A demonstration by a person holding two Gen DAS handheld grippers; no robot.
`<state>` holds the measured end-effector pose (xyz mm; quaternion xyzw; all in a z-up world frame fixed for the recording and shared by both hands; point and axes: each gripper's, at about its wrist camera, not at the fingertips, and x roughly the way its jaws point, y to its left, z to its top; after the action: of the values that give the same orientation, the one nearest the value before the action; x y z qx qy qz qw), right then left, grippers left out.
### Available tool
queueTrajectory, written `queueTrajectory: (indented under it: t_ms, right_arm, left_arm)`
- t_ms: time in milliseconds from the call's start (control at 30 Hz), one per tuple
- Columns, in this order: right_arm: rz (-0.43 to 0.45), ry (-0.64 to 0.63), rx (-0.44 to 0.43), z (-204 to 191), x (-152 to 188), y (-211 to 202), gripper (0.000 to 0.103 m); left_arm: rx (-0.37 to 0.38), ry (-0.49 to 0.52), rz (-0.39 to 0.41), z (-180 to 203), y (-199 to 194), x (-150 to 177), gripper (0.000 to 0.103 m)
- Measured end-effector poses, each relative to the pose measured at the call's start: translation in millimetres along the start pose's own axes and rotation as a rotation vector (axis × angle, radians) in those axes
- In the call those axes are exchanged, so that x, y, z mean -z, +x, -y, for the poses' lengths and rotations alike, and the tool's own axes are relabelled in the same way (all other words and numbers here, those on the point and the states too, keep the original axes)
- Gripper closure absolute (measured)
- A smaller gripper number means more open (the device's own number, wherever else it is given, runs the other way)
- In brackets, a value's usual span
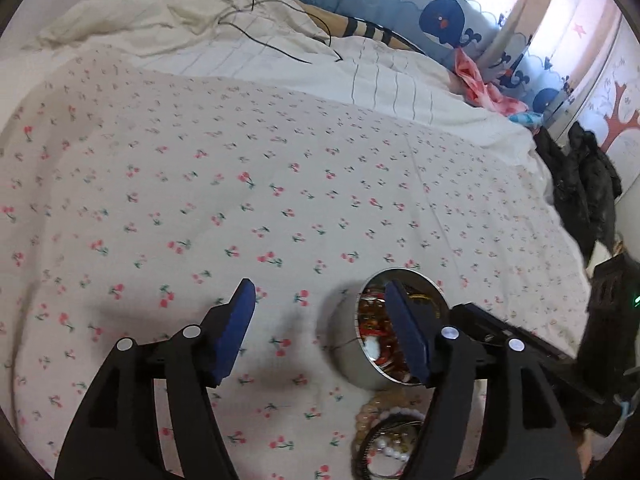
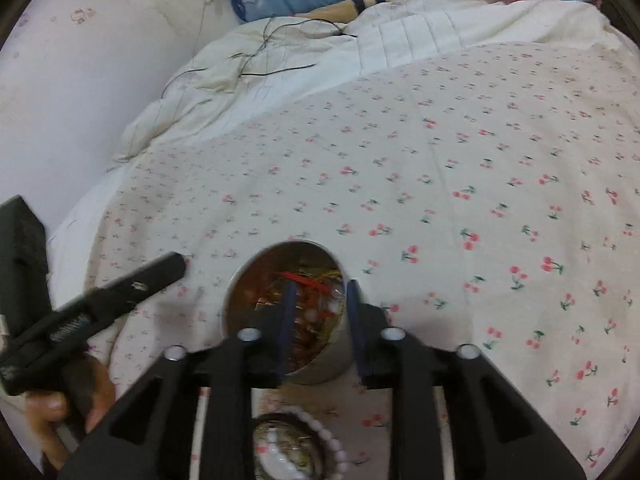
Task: Organize jewelry
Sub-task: 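Open both tools over the silver tin to drop the held jewelry inside, then move both open tools down to the remaining bracelets beside the tin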
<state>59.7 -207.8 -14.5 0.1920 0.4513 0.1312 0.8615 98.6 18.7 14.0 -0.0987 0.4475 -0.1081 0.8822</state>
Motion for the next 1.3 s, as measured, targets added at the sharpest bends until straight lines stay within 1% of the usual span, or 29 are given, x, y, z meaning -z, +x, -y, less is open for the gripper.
queueTrajectory:
  t_ms: [100, 267, 400, 567, 633, 1100, 1200, 1300]
  right_arm:
    - [0.048, -0.035, 0.007, -8, 0, -11, 0.063]
    - [0.045, -0.071, -0.008, -14, 5, -14, 0.062]
    - [0.041, -0.066, -0.009, -14, 5, -12, 0.059]
    - [0.038, -0.064, -0.006, -13, 6, -12, 0.057]
    - [0.035, -0.065, -0.006, -11, 7, -12, 0.055]
    - [0.024, -0.089, 0.007, -10, 13, -18, 0.054]
    - [0.026, -0.102, 0.017, -9, 17, -23, 0.049]
    - [0.019, -0.116, 0.024, -7, 20, -27, 0.048]
  left_arm:
    - [-0.048, 0.062, 0.022, 9, -5, 5, 0.033]
    - [-0.108, 0.159, 0.049, 28, -9, 11, 0.031]
    - [-0.141, 0.196, 0.07, 35, -11, 13, 0.031]
    - [-0.165, 0.219, 0.091, 39, -15, 14, 0.03]
    - [-0.169, 0.224, 0.098, 40, -16, 14, 0.029]
    - [-0.186, 0.256, 0.127, 46, -23, 16, 0.026]
    - [-0.185, 0.255, 0.132, 47, -24, 17, 0.026]
    - [-0.188, 0.268, 0.143, 50, -26, 19, 0.026]
